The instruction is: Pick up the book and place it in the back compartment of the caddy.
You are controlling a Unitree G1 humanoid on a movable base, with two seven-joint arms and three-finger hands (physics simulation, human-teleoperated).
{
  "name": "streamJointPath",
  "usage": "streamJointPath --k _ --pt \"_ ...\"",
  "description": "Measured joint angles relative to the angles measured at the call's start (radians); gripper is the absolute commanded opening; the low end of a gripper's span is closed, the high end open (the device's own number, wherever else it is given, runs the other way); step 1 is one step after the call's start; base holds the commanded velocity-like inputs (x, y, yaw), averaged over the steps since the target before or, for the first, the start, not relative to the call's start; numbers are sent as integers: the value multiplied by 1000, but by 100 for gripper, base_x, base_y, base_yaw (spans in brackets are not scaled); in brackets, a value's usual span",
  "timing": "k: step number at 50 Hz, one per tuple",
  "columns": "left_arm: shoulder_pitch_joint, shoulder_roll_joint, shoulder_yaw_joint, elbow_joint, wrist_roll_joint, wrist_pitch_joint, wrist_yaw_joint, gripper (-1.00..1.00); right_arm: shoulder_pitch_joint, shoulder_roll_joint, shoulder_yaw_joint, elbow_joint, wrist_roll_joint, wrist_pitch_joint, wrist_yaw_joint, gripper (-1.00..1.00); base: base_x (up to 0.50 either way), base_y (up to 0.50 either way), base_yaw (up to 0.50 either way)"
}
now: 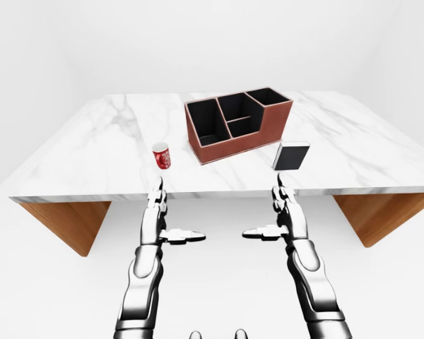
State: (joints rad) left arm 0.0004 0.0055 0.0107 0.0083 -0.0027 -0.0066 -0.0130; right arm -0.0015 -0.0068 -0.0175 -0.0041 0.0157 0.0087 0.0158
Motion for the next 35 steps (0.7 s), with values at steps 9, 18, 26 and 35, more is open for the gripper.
streamJointPath --k 9,18,26,35 --pt "10 7 9 -25 -2 17 -16 100 5 -5 -13 -31 15 31 8 100 0 0 0" --pt "25 13 18 -97 -2 68 -31 100 28 -6 -13 -121 22 79 13 100 0 0 0" --pt "45 15 23 -192 -2 94 -47 100 48 -7 -13 -211 22 79 21 100 0 0 0" --pt "59 15 28 -264 0 94 -61 100 63 -8 -15 -288 20 79 33 100 0 0 0"
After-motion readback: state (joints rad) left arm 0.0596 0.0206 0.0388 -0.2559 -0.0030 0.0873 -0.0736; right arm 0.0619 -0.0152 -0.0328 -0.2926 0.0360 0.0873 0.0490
